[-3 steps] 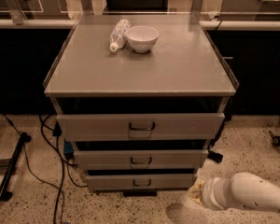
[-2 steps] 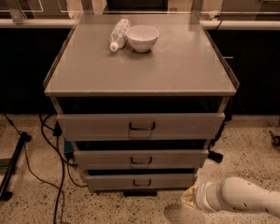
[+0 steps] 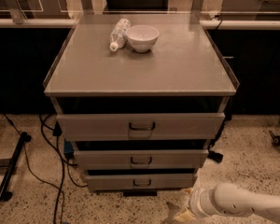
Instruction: Open bottom drawer
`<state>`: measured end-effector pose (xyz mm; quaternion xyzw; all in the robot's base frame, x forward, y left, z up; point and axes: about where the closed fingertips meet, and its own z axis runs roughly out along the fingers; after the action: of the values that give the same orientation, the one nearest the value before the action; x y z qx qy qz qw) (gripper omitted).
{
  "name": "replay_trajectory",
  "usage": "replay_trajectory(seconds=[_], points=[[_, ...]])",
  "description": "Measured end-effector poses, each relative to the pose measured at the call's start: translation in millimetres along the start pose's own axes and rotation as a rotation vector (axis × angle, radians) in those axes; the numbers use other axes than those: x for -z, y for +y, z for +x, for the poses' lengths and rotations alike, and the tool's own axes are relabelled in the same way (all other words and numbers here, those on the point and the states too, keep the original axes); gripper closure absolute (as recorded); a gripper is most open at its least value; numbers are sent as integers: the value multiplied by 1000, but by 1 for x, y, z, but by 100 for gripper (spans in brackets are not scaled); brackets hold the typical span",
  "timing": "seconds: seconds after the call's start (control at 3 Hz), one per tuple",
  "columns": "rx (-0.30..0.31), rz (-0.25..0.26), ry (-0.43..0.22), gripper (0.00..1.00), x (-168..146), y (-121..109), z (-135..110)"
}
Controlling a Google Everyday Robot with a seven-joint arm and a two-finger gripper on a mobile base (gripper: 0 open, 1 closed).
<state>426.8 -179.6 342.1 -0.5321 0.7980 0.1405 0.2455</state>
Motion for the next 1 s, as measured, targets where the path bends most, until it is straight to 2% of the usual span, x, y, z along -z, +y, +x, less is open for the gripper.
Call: replay_trajectory(seconds=[0.67, 1.0], points=[[1, 1, 0, 0, 1, -1, 0], [8, -10, -13, 0, -17, -5, 9]])
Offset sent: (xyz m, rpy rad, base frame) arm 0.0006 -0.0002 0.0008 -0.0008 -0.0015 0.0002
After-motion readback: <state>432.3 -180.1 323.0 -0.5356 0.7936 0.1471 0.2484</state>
